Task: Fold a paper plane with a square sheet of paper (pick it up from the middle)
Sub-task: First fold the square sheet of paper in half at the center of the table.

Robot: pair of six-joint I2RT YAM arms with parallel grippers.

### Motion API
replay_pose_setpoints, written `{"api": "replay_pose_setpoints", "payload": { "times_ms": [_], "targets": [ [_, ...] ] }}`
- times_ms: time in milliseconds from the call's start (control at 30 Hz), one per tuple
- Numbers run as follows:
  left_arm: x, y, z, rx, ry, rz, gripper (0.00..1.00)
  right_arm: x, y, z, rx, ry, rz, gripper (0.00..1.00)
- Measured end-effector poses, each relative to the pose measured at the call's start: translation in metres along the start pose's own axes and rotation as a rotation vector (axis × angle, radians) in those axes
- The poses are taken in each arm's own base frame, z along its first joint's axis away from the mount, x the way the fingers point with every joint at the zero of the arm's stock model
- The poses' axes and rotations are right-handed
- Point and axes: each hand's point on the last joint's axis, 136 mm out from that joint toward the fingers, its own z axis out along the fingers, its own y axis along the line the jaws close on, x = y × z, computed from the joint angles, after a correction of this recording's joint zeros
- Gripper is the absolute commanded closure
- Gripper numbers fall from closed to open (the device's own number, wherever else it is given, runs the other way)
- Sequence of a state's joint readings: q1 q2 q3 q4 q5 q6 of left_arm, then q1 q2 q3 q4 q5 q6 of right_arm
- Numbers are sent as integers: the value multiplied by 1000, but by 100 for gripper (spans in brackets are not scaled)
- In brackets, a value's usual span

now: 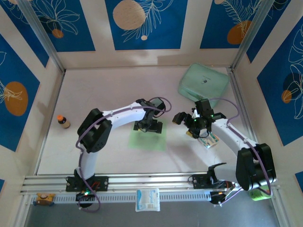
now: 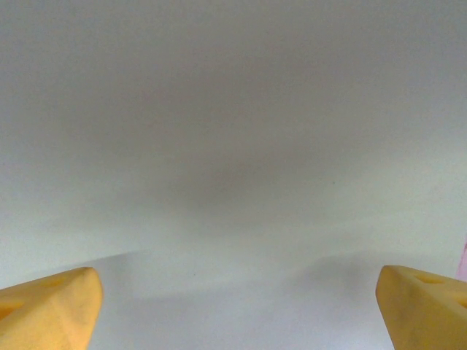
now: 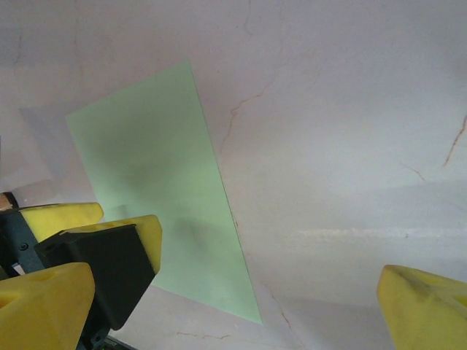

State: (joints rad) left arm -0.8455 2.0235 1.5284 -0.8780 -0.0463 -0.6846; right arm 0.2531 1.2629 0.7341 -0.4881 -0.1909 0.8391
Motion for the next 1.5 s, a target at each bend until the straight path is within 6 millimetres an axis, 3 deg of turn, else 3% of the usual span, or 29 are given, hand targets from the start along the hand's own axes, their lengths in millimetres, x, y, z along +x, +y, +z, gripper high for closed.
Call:
{"api": "replay_pose_setpoints", "payload": {
  "times_ms": [267, 700, 1500],
  "targets": [
    [2, -1, 15, -28, 28, -15, 4, -2, -3, -2, 4, -4, 14, 0],
    [6, -1, 23, -43, 47, -39, 3, -10, -3, -10, -10, -41, 32, 0],
    [7, -2, 25, -42, 45, -53, 5, -11, -9, -10, -4, -43, 49, 0]
  ]
}}
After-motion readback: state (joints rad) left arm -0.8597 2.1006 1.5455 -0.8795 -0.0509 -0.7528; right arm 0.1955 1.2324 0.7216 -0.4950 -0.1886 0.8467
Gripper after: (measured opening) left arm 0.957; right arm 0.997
